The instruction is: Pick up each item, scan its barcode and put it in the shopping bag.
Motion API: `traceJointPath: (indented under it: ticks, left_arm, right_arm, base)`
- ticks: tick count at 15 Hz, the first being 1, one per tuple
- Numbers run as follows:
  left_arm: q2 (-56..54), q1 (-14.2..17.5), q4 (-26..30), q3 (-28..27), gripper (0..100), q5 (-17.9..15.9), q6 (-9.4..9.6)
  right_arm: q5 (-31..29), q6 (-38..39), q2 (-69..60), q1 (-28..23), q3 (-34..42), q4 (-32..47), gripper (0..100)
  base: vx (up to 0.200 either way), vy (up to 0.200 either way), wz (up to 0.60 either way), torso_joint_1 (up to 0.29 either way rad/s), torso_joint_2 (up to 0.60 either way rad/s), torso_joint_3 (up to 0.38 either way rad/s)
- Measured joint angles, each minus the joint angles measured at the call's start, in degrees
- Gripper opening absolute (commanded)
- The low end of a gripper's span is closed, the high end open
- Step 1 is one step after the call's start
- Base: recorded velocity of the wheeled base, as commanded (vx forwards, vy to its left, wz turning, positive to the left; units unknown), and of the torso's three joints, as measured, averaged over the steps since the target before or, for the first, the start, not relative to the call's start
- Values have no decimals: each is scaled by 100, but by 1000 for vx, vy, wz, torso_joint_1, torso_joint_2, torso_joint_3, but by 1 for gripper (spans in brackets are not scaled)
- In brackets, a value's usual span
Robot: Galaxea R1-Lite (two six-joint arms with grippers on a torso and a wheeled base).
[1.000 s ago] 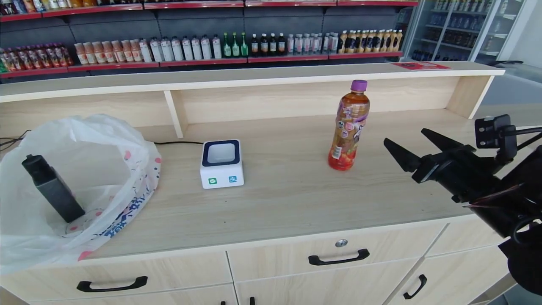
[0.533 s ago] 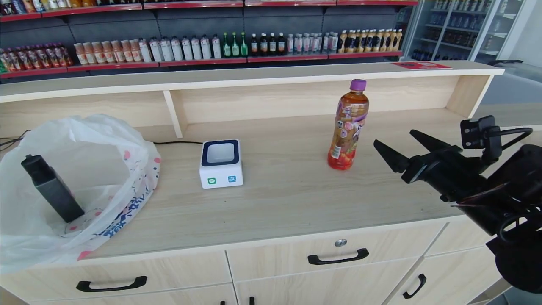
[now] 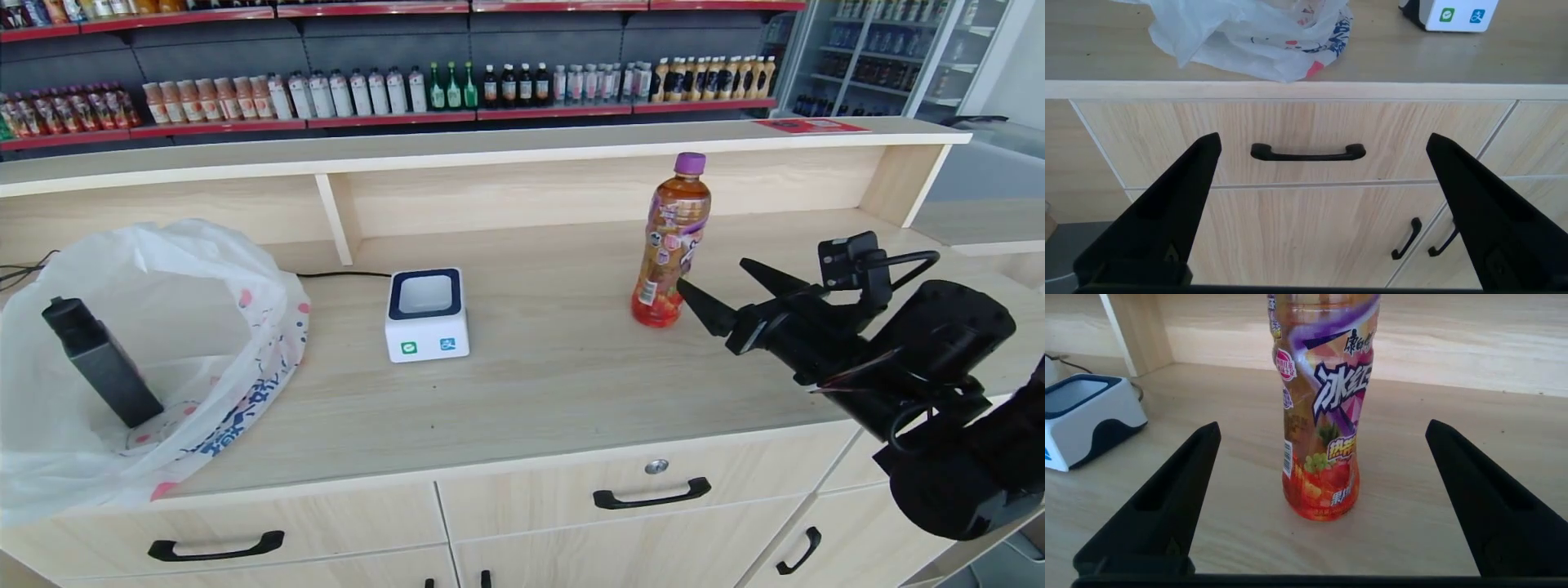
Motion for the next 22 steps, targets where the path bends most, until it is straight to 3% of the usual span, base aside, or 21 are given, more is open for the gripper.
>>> traceJointPath:
  ticks: [13, 18, 22]
  left_arm:
    - [0, 0, -2, 0, 100, 2, 41]
    - [0, 0, -2, 0, 100, 2, 233]
    - [0, 0, -2, 0, 100, 2, 178]
  right_arm:
    - [15, 378, 980, 116, -1292, -2, 100]
    - [28, 383, 1107, 10, -1320, -2, 100]
    - [72, 397, 1115, -26, -1364, 0, 100]
  base:
    - [0, 0, 0, 0, 0, 0]
    - [0, 0, 0, 0, 0, 0]
    - [0, 0, 0, 0, 0, 0]
